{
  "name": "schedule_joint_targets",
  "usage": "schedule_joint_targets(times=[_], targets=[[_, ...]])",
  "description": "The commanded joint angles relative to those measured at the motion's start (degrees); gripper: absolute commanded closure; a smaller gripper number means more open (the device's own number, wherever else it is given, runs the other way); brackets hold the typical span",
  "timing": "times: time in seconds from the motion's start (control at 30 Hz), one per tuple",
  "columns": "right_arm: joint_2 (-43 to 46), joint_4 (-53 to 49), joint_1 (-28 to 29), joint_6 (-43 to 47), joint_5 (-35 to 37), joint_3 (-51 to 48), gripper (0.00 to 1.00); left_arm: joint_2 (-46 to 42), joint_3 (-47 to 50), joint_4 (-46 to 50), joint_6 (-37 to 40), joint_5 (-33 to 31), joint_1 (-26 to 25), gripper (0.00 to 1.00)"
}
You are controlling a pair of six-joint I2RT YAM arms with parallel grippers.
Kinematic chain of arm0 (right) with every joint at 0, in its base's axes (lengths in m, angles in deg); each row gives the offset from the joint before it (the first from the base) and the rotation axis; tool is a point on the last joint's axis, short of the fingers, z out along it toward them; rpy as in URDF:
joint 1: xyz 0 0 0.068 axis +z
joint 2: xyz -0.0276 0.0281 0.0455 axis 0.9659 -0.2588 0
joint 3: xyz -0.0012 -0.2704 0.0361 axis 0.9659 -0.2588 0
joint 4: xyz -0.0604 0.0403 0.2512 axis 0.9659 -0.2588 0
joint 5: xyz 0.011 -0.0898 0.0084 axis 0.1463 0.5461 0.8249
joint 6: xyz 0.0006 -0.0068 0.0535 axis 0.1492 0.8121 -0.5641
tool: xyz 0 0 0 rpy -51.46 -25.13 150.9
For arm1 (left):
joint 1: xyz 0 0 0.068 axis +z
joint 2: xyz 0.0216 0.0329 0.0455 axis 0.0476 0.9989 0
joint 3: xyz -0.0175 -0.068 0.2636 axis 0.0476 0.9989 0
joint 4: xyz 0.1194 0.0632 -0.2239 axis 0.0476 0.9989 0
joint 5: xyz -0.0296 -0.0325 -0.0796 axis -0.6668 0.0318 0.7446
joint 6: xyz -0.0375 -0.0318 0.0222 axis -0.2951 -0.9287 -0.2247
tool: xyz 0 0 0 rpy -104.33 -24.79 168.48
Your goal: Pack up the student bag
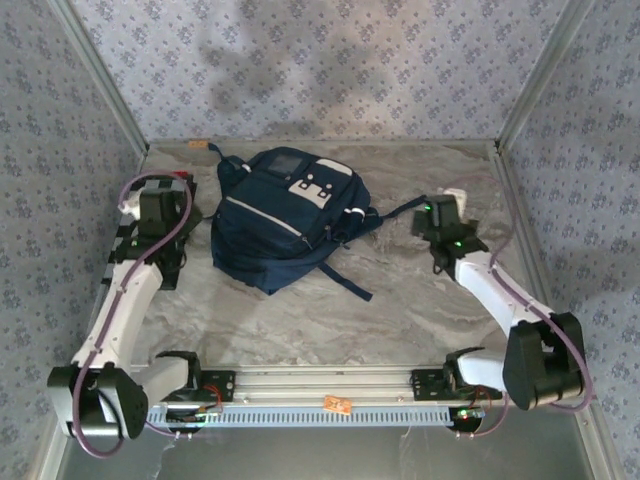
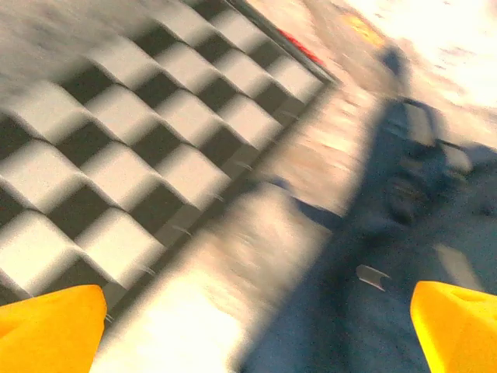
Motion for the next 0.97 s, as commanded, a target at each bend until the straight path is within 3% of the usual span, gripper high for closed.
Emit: schedule_joint_targets(times=[0.0, 0.07, 0.13, 0.2, 0.3, 0.37, 0.43, 0.53, 0.6, 0.63, 0.93], targets=[[-3.6, 23.0, -6.9, 5.5, -1.5, -9.6, 0.0, 2.9, 12.5, -18.8, 15.0, -14.2, 2.0, 0.0], [-8.9, 32.9, -11.1, 6.1, -9.1, -12.7, 0.0, 4.8, 19.4, -33.5, 20.3, -8.8, 2.8, 0.0], [-11.2, 31.8, -11.9, 8.8, -14.2, -10.7, 0.0, 7.1, 24.2, -44.4, 23.7, -6.7, 2.9, 0.0], [-13.5, 37.2, -12.3, 13.6, -20.5, -11.7, 0.0, 10.2, 29.1, -57.6, 26.6, -4.2, 2.8, 0.0], [-13.9, 45.9, -13.6, 15.8, -29.9, -16.1, 0.0, 11.6, 31.2, -66.7, 31.3, 4.5, 3.1, 0.0], [-16.4, 55.9, -12.9, 16.5, -29.3, -20.4, 0.0, 15.3, 31.8, -72.2, 32.3, 7.5, 3.0, 0.0], [-15.8, 50.7, -13.1, 15.5, -27.8, -18.5, 0.0, 19.5, 32.1, -77.2, 33.2, 10.6, 2.9, 0.0], [-15.8, 52.1, -12.5, 15.8, -26.1, -19.2, 0.0, 25.9, 30.1, -80.6, 33.3, 9.0, 2.6, 0.0], [-15.9, 52.4, -12.6, 15.7, -26.4, -19.2, 0.0, 24.7, 27.0, -71.9, 33.7, 8.6, 1.8, 0.0], [-15.7, 51.8, -12.9, 15.6, -26.9, -19.0, 0.0, 25.5, 27.8, -75.4, 34.2, 8.2, 1.7, 0.0], [-15.8, 52.1, -13.0, 15.5, -27.1, -19.0, 0.0, 25.2, 27.6, -74.3, 34.2, 8.0, 1.6, 0.0]])
